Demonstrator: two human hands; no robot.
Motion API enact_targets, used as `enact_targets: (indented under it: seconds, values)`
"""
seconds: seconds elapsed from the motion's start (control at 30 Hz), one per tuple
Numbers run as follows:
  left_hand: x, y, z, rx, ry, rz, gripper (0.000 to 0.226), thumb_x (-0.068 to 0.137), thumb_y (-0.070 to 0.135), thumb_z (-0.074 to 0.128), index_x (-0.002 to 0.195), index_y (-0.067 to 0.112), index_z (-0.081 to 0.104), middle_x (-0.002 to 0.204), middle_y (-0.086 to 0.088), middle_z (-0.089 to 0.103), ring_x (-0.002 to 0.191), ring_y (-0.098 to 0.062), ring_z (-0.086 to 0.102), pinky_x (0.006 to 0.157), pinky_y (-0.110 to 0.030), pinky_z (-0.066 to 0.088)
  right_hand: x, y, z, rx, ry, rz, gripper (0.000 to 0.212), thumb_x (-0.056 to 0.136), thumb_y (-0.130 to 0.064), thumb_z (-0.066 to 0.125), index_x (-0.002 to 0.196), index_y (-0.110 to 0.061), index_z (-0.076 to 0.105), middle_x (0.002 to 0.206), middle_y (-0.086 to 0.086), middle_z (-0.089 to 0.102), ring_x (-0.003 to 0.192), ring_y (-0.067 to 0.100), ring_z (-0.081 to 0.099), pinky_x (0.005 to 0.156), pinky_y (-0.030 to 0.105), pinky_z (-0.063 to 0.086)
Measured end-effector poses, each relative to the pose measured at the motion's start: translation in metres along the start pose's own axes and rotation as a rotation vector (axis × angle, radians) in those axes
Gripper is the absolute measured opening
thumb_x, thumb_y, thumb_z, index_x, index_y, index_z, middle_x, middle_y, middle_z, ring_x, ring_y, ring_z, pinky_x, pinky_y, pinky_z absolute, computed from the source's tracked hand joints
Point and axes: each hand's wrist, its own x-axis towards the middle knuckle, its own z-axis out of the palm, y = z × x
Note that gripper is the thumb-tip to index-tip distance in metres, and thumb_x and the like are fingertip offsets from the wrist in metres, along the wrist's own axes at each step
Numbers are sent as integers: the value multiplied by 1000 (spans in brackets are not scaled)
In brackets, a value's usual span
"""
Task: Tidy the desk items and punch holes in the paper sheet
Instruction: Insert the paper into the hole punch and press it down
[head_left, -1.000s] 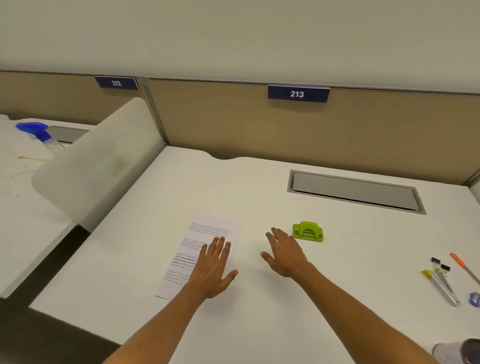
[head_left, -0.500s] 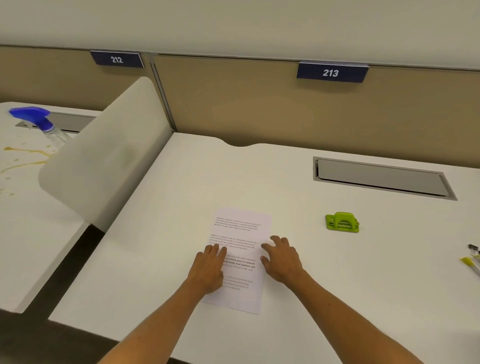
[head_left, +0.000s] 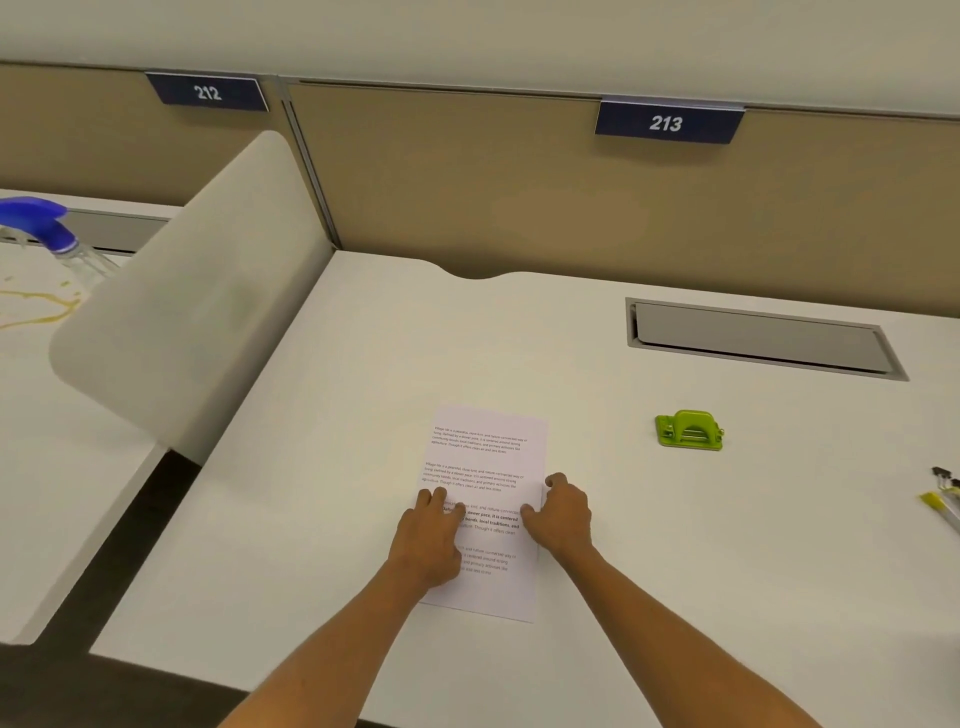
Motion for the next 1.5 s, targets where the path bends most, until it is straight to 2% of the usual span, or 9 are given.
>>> enact_targets:
  seconds: [0.2,0.33,0.43,0.53,0.8,0.97,1.23,1.4,1.5]
  values:
    - [-2,0,5,-5,38,-3,60,85,28,52,143,20,39,143,-10,39,128,-28,37,88,-37,48,9,-1,-4,321,-40,209,62,75,-30,76,125,-5,50,115,9,65,111,27,60,83,31,48]
    - [-4,0,11,-20,72,0,62,85,29,51,145,19,39,146,-11,38,131,-29,37,92,-37,48,15,-5,-3,497,-140,263,19,76,-28,76,76,-15,62,96,7,71,73,20,62,63,30,48]
    - [-6,0,13,-50,115,9,60,82,25,54,141,17,46,144,-14,44,128,-32,43,89,-39,50,16,-8,1,567,-219,278,15,82,-22,72,92,-11,68,104,9,73,85,24,69,72,34,58]
    - [-8,-1,15,-69,165,23,57,77,22,62,133,13,57,138,-17,53,122,-35,52,84,-42,54,15,-12,5,581,-286,305,28,85,-12,66,113,-10,66,113,13,70,99,32,69,84,45,59]
    - [-12,2,20,-98,189,22,56,77,21,60,132,10,56,140,-19,51,126,-35,50,95,-44,50,18,-4,11,587,-229,316,15,84,-3,67,82,-17,61,111,15,70,96,33,70,75,42,61]
    - [-8,-4,12,-100,208,2,58,74,23,59,129,6,53,141,-17,48,127,-34,47,101,-44,43,19,8,15,656,-259,289,20,84,-3,68,104,-5,67,111,17,71,98,35,70,85,49,59]
    - [17,-27,-35,-362,318,-107,61,78,29,64,131,1,51,136,-15,51,124,-34,47,99,-47,42,6,24,7,789,-216,283,21,85,-3,67,107,-4,69,109,17,72,97,34,71,86,48,59]
    - [45,-28,-66,-542,375,-134,35,92,11,56,126,1,54,128,-14,57,119,-33,50,96,-48,43,-4,41,-10,888,-135,281,11,87,-5,69,97,-8,69,106,15,74,93,32,72,82,47,60]
    - [67,-18,-82,-656,354,-130,22,94,6,52,113,1,60,104,-13,64,102,-34,58,87,-42,46,-12,55,-25,964,-84,300,11,87,-4,68,95,-10,69,105,13,74,92,32,72,82,49,60]
